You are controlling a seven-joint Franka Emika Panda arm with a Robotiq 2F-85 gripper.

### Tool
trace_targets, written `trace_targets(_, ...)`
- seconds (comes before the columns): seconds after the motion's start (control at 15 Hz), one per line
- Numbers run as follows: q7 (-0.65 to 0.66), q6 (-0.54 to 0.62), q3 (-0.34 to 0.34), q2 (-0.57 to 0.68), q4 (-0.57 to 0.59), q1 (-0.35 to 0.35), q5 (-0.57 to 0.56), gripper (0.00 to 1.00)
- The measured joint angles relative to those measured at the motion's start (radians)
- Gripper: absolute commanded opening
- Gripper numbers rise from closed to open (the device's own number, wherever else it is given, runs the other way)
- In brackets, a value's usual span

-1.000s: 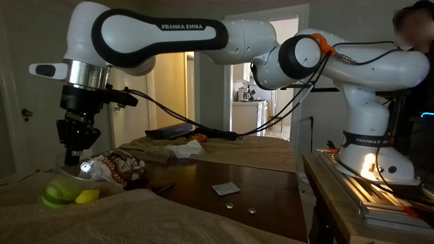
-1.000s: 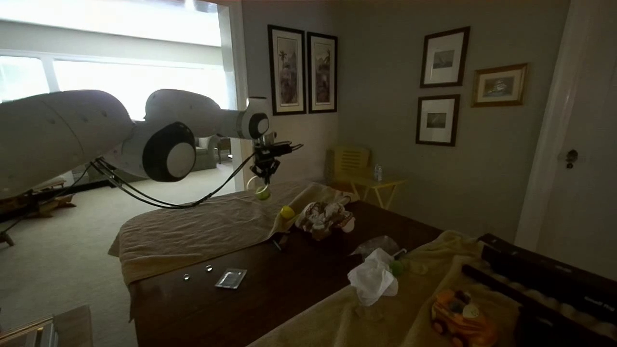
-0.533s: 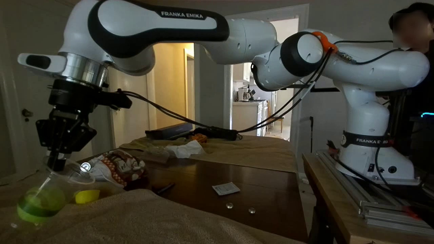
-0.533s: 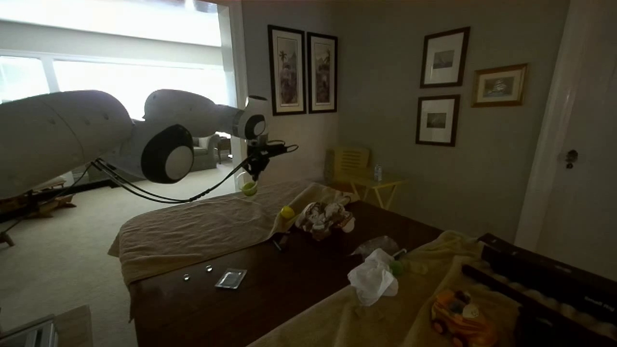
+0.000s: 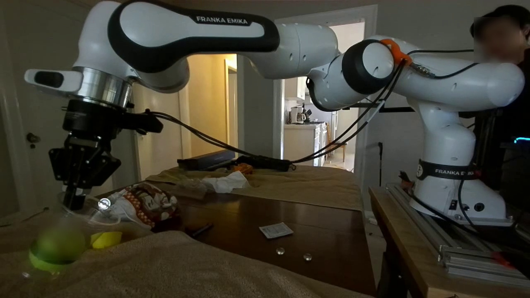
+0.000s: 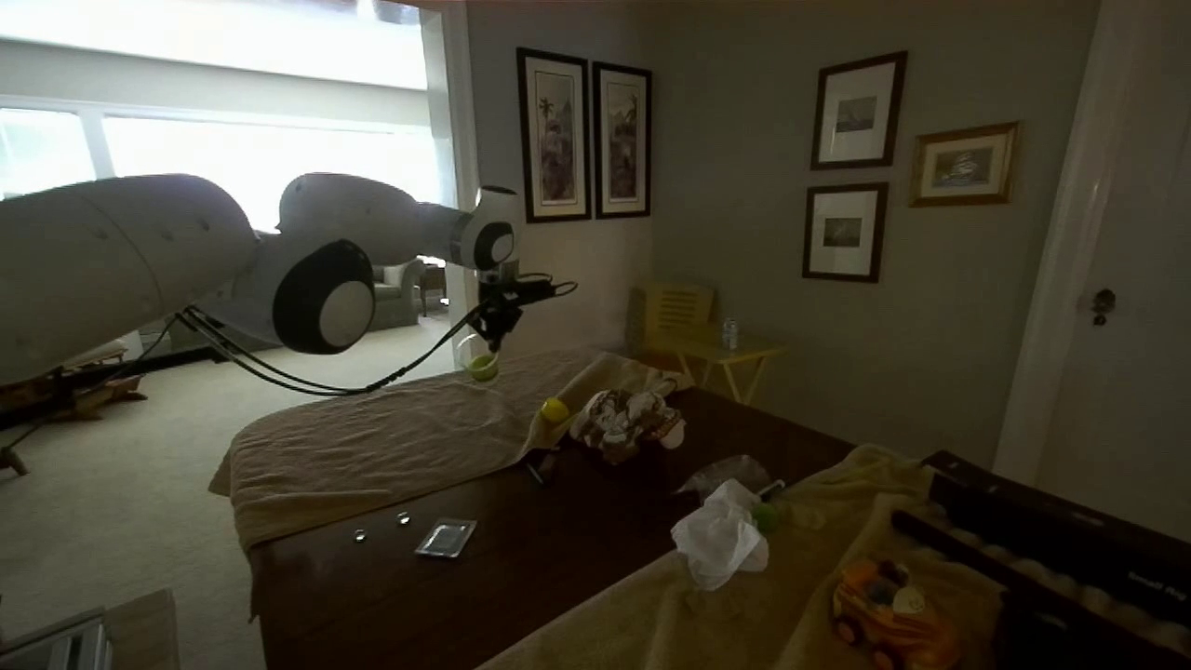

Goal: Move the clear cup to the left.

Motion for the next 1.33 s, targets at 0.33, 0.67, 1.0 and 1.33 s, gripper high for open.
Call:
trace_targets(0.33,0.225,0.063,0.004,0.029,0.000,0.008,0.049,0.01)
trace_targets(0.67,0.421,0.169,0.037,0.094,0.000,0.031,0.097,0.01)
trace_targets(1.0,0.564,0.164,0.037,0.092,0.004,0.033,0.100,0.01)
trace_targets(1.33,0.565,0.016,0.077,-0.013,0.006,-0.033,0.134,0.01)
